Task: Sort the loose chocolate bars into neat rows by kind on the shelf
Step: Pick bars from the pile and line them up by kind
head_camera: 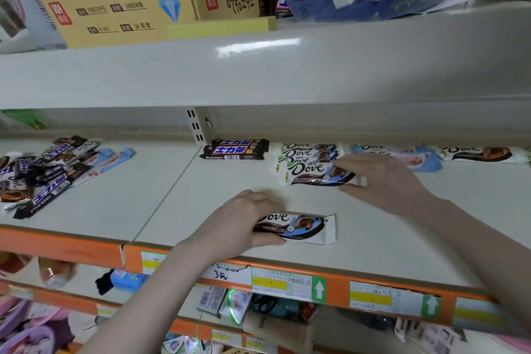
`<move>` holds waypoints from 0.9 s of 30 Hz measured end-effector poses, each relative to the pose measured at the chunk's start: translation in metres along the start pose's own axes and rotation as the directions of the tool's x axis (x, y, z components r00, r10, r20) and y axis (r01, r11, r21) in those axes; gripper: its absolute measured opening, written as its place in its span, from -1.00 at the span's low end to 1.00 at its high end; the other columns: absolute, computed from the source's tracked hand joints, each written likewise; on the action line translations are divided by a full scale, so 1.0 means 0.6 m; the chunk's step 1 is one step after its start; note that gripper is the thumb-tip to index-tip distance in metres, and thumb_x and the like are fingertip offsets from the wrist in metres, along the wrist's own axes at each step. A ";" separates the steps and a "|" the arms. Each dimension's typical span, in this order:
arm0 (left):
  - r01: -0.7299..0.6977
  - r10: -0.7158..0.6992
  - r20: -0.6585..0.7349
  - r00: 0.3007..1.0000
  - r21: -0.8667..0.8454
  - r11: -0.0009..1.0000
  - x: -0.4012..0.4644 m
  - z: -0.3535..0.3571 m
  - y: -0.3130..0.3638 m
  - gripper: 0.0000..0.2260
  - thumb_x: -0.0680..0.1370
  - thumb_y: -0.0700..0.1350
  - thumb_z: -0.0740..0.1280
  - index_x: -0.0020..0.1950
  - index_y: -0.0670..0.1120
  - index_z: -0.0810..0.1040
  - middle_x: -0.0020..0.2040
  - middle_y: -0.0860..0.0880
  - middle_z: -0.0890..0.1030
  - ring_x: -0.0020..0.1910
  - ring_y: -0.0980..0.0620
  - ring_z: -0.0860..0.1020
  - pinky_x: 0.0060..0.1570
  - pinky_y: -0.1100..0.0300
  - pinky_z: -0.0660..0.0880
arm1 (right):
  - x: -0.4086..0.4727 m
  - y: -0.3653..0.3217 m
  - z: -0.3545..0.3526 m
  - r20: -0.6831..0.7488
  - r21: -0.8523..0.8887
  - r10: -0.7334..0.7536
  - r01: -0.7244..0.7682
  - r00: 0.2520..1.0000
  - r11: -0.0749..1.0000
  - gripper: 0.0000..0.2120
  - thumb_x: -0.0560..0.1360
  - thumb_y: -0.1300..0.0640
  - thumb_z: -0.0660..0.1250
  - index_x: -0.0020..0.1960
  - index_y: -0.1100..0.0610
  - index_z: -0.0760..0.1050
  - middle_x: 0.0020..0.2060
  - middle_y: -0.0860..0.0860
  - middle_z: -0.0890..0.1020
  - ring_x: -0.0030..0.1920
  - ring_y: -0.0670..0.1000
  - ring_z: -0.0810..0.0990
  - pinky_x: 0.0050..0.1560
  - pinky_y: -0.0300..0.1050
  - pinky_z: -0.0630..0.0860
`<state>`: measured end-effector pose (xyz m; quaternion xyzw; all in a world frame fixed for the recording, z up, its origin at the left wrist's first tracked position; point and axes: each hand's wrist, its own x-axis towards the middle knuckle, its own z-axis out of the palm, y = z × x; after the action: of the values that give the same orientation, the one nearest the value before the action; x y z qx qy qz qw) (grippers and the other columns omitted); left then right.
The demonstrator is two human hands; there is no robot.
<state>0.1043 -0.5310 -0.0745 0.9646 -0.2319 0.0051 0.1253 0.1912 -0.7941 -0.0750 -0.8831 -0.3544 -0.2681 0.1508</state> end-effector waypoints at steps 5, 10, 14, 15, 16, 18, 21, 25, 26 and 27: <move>0.041 -0.041 -0.052 0.998 -0.015 0.999 -0.005 0.008 -0.007 -0.53 0.44 0.19 0.34 0.28 0.02 0.50 0.15 0.04 0.55 0.13 0.04 0.45 0.12 0.25 0.36 | 0.017 -0.002 0.041 -0.016 -0.009 -0.037 0.037 0.999 0.999 -0.56 0.10 0.17 0.63 -0.05 0.17 0.65 -0.17 0.07 0.71 -0.19 0.08 0.69 -0.16 0.04 0.60; 0.069 -0.073 -0.100 0.992 -0.037 0.997 -0.007 0.012 -0.010 -0.51 0.44 0.21 0.34 0.31 0.03 0.48 0.18 0.05 0.53 0.17 0.06 0.43 0.15 0.28 0.33 | 0.022 0.012 0.059 -0.021 -0.025 -0.053 0.053 0.998 0.998 -0.56 0.11 0.16 0.62 -0.03 0.16 0.64 -0.17 0.07 0.71 -0.16 0.10 0.68 -0.04 0.12 0.55; 0.063 -0.066 -0.138 0.988 -0.022 0.998 -0.004 0.014 -0.012 -0.51 0.45 0.22 0.32 0.31 0.03 0.48 0.17 0.04 0.54 0.16 0.04 0.45 0.16 0.20 0.38 | 0.022 0.015 0.070 -0.027 -0.055 -0.069 0.068 0.997 0.996 -0.57 0.12 0.14 0.62 -0.03 0.17 0.64 -0.17 0.07 0.71 -0.17 0.09 0.67 -0.05 0.10 0.55; 0.059 -0.062 -0.147 0.987 -0.021 0.998 -0.003 0.014 -0.013 -0.52 0.45 0.22 0.31 0.30 0.02 0.48 0.16 0.04 0.55 0.15 0.03 0.46 0.15 0.19 0.40 | 0.020 0.015 0.072 -0.031 -0.053 -0.067 0.065 0.997 0.996 -0.57 0.13 0.15 0.61 -0.03 0.18 0.64 -0.17 0.07 0.71 -0.17 0.10 0.67 -0.06 0.10 0.55; 0.055 -0.058 -0.155 0.986 -0.021 0.998 -0.002 0.014 -0.013 -0.52 0.45 0.21 0.32 0.30 0.01 0.49 0.15 0.03 0.55 0.14 0.02 0.47 0.14 0.17 0.41 | 0.018 0.016 0.074 -0.036 -0.049 -0.061 0.059 0.998 0.997 -0.58 0.15 0.15 0.61 -0.02 0.19 0.63 -0.16 0.08 0.71 -0.17 0.10 0.67 -0.06 0.10 0.55; 0.050 -0.052 -0.169 0.984 -0.017 0.999 0.001 0.012 -0.015 -0.53 0.46 0.19 0.33 0.29 0.00 0.50 0.13 0.02 0.56 0.12 0.01 0.47 0.13 0.17 0.41 | 0.014 0.018 0.076 -0.043 -0.039 -0.046 0.045 0.998 0.998 -0.62 0.18 0.17 0.59 -0.02 0.21 0.63 -0.16 0.10 0.71 -0.17 0.12 0.66 -0.07 0.10 0.56; 0.057 -0.057 -0.164 0.985 -0.007 0.998 0.007 0.010 -0.016 -0.53 0.47 0.19 0.32 0.31 0.01 0.48 0.16 0.02 0.54 0.14 0.02 0.45 0.16 0.18 0.38 | 0.011 0.020 0.079 -0.032 -0.006 -0.031 0.031 0.999 1.000 -0.66 0.22 0.20 0.57 -0.03 0.22 0.63 -0.14 0.10 0.70 -0.15 0.13 0.66 -0.04 0.10 0.56; 0.052 -0.053 -0.146 0.988 -0.013 0.999 0.017 0.011 -0.018 -0.53 0.47 0.20 0.30 0.32 0.03 0.47 0.17 0.04 0.53 0.15 0.03 0.44 0.17 0.19 0.38 | 0.011 0.021 0.081 -0.004 0.041 0.013 -0.013 1.000 0.999 -0.66 0.26 0.19 0.54 0.02 0.20 0.62 -0.11 0.10 0.70 -0.10 0.14 0.64 0.02 0.13 0.54; 0.048 -0.050 -0.142 0.989 -0.012 0.999 0.018 0.011 -0.018 -0.53 0.47 0.20 0.30 0.32 0.03 0.47 0.17 0.04 0.53 0.16 0.03 0.44 0.17 0.19 0.37 | 0.012 0.020 0.080 -0.005 0.053 0.024 -0.024 1.000 0.998 -0.66 0.26 0.20 0.54 0.02 0.20 0.62 -0.12 0.10 0.70 -0.11 0.15 0.64 0.01 0.13 0.54; 0.046 -0.047 -0.137 0.989 -0.010 0.999 0.020 0.012 -0.019 -0.53 0.47 0.20 0.30 0.32 0.03 0.47 0.17 0.04 0.53 0.16 0.03 0.44 0.18 0.19 0.37 | 0.013 0.018 0.078 -0.006 0.061 0.031 -0.031 0.999 0.998 -0.65 0.25 0.21 0.54 0.02 0.20 0.62 -0.13 0.11 0.69 -0.12 0.15 0.64 0.00 0.12 0.54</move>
<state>0.1197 -0.5282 -0.0831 0.9666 -0.2003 0.0679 0.1445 0.2208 -0.7762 -0.1096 -0.8825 -0.3482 -0.2580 0.1829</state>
